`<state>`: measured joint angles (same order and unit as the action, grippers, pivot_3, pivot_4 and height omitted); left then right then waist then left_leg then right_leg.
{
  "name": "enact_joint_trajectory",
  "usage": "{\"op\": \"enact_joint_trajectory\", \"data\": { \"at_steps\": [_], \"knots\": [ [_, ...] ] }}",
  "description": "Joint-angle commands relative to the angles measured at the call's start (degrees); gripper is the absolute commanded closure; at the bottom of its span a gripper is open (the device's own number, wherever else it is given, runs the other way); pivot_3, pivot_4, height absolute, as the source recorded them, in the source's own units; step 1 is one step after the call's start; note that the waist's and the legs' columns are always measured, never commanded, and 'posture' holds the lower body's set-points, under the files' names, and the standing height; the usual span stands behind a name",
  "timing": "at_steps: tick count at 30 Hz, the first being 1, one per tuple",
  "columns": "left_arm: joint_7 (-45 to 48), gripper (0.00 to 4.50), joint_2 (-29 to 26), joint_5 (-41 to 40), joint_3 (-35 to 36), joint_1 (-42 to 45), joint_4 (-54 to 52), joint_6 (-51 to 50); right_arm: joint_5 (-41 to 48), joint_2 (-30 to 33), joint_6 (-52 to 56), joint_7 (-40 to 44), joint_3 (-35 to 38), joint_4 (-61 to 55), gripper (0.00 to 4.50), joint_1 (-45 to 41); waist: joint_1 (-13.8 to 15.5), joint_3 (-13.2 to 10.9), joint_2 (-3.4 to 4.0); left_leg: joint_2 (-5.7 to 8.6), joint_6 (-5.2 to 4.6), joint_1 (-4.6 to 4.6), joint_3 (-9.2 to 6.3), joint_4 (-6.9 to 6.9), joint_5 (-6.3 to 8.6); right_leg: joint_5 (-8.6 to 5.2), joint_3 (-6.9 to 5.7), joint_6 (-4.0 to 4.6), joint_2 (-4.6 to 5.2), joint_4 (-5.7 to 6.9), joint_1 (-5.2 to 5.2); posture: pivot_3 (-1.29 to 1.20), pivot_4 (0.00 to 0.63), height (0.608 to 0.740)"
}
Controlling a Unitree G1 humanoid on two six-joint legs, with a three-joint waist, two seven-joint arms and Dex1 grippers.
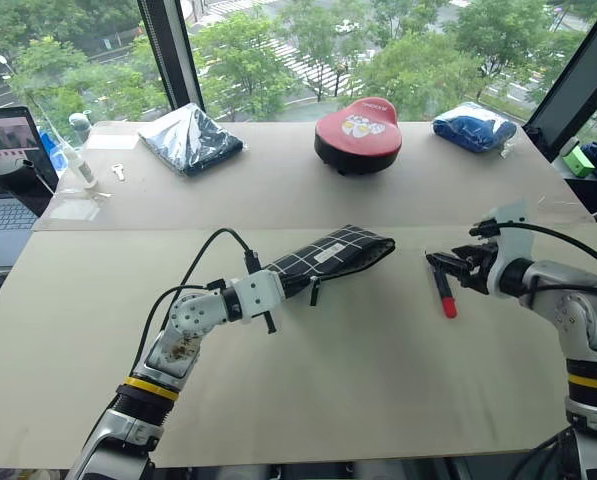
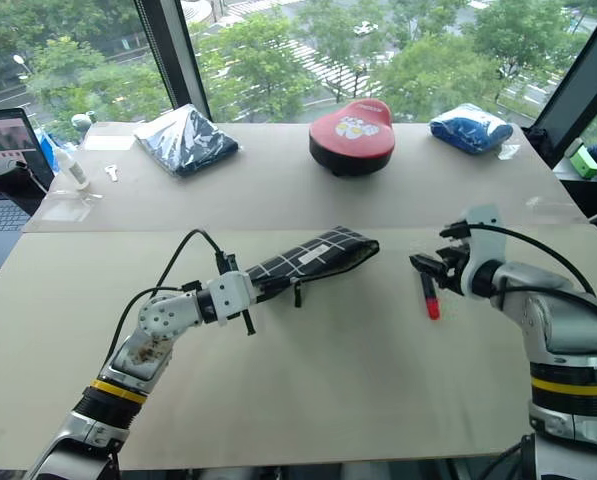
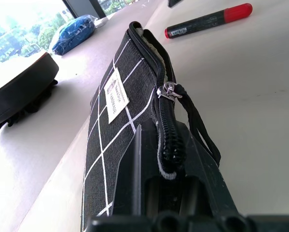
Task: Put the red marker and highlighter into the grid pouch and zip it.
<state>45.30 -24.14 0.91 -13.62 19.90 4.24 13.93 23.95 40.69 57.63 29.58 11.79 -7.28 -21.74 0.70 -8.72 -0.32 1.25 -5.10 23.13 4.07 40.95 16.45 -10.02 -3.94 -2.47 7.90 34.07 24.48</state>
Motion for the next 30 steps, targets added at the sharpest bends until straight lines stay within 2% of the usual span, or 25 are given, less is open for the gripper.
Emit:
{"op": "enact_joint_trajectory", "data": {
  "at_steps": [1,18,21,27,30],
  "knots": [
    [-0.2,4.50,0.3,-0.4,0.0,0.6,-1.2,0.7,-0.2,-0.8,0.5,-1.5,0.1,-2.3,1.33,0.5,0.0,0.0,0.00,0.01,0.00,0.00,0.00,0.00,0.00,0.00,0.01,0.00,0.00,0.00,0.00,0.00,0.150,0.740],
    [-0.1,4.50,0.1,-0.4,0.2,1.2,-0.7,1.4,-2.0,-2.9,-1.1,-3.7,-0.4,-1.0,1.33,5.0,0.0,0.0,0.00,0.00,0.00,-0.03,0.00,0.01,0.00,0.00,0.01,0.00,0.00,-0.01,-0.02,0.00,0.150,0.740],
    [-0.1,4.50,0.1,-0.4,0.3,1.4,-0.6,1.4,-2.0,-3.4,-1.6,-3.6,-1.1,-2.2,2.01,6.3,0.1,0.0,0.00,0.00,0.00,-0.05,-0.01,0.01,0.00,0.00,0.01,0.00,0.00,-0.01,-0.05,0.00,0.150,0.740],
    [-0.2,4.50,0.2,-0.4,0.4,1.8,-0.2,1.5,-1.6,-3.2,-2.4,-3.1,-1.5,-4.4,3.99,6.2,0.1,0.0,0.00,0.01,0.00,-0.08,-0.01,0.02,0.00,-0.01,0.02,-0.01,0.00,-0.01,-0.09,0.00,0.150,0.740],
    [-0.4,4.50,0.3,-0.4,0.4,1.9,-0.1,1.5,-1.7,-3.0,-3.2,-2.9,-1.4,-4.1,4.03,4.7,0.1,0.0,0.00,0.01,0.00,-0.09,-0.01,0.01,0.00,-0.01,0.01,-0.01,-0.01,-0.01,-0.08,0.00,0.150,0.740]
  ]
}}
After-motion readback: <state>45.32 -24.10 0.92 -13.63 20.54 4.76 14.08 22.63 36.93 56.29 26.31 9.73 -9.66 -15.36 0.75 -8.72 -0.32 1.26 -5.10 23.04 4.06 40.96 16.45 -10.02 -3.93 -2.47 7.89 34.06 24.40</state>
